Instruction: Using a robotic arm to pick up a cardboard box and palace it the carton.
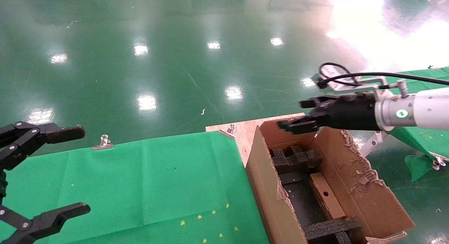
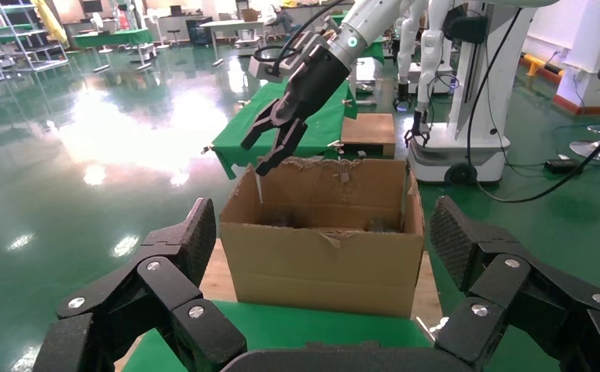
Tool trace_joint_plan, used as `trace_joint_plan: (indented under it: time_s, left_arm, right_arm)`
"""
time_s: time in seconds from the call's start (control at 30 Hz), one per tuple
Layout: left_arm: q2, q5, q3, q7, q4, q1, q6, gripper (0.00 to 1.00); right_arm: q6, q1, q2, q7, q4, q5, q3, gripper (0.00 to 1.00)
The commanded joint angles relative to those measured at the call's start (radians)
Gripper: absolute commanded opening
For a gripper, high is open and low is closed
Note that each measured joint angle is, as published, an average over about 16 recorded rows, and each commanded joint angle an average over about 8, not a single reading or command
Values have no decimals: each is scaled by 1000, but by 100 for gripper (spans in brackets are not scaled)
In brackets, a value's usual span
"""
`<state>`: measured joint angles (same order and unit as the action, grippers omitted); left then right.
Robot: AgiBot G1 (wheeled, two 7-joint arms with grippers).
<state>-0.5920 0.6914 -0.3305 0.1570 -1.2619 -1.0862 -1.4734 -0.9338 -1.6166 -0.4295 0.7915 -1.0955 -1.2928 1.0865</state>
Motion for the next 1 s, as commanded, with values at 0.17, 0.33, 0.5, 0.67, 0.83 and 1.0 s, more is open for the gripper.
trace_joint_plan:
  time_s: [0.17, 0.33, 0.5, 0.67, 0.83, 1.0]
  left_arm:
    - [0, 0, 0, 0, 0, 0, 0, 100]
    - [0, 0, 0, 0, 0, 0, 0, 100]
    - [0, 0, 0, 0, 0, 0, 0, 100]
    - [0, 0, 0, 0, 0, 0, 0, 100]
    - [0, 0, 0, 0, 0, 0, 0, 100]
    - [0, 0, 0, 0, 0, 0, 0, 100]
  right_arm:
    - [-30, -10, -1, -32, -36, 35, -14, 100]
    - [-22, -6, -1, -23, -22, 25, -10, 100]
    - [-27, 7, -4, -29, -19, 30, -23, 100]
    - [-63, 42, -16, -68, -31, 66, -76, 100]
    - [-108, 88, -31, -117, -46, 111, -142, 100]
    - [-154, 133, -46, -165, -60, 156, -209, 100]
